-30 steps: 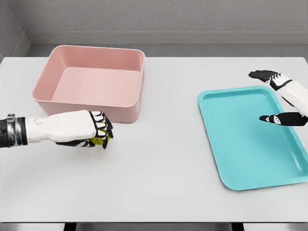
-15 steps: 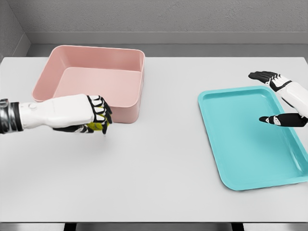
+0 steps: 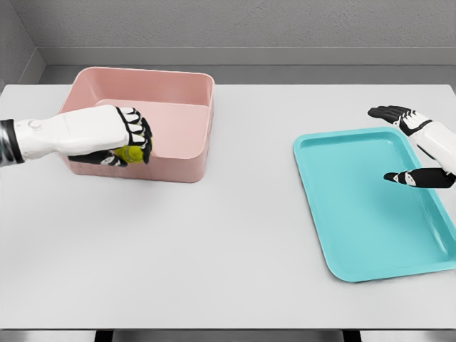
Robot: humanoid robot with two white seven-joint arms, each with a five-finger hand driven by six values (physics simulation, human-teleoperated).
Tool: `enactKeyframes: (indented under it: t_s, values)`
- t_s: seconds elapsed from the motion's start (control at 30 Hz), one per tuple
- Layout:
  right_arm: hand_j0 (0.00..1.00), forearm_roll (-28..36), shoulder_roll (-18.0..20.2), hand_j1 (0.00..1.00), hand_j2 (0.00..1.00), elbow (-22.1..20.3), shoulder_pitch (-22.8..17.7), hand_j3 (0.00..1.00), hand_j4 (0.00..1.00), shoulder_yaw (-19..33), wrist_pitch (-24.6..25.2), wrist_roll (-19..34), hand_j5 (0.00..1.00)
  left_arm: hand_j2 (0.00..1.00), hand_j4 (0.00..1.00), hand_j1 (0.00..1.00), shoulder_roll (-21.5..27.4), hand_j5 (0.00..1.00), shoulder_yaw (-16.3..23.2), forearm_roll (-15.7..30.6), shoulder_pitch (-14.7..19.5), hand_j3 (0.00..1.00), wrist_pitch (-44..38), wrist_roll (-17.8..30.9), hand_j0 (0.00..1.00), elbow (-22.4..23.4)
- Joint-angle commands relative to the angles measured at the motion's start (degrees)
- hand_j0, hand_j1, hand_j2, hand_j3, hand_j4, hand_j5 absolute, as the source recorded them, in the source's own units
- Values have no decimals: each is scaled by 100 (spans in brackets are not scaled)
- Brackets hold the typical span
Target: Put the tennis from the blue tray into the pink basket with both arms
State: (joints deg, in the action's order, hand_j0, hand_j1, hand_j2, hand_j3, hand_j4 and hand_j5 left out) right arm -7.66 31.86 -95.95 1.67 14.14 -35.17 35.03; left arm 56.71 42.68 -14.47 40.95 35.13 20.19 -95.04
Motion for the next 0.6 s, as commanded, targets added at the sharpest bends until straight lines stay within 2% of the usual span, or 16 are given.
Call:
enactKeyframes:
  t_s: [0.0,0.23,0.27,0.3,0.33,0.57]
  values:
    - [100,45,4,100,100,-3,0,100,100,9,17,-3,100,45,45,45,-64,45,-5,67,27,45,-13,-7,45,328]
    - [100,45,4,100,100,15,0,100,100,1,17,-3,100,47,47,47,-459,47,4,40,563,47,-13,2,47,1321]
    - [100,45,4,100,100,15,-9,100,100,9,17,-3,100,55,55,55,-547,55,4,40,624,55,-13,2,55,1540]
    - [100,45,4,100,100,15,-18,100,100,9,17,-3,100,80,80,80,-618,80,-5,49,633,80,-13,-24,80,1655]
    - [100,45,4,100,100,15,-18,100,100,9,17,-3,100,100,100,100,-618,100,4,67,624,100,-13,-42,100,1655]
    - [100,45,13,100,100,15,-53,100,100,9,17,-3,100,100,100,100,-539,100,-66,207,642,100,-13,-42,100,1637]
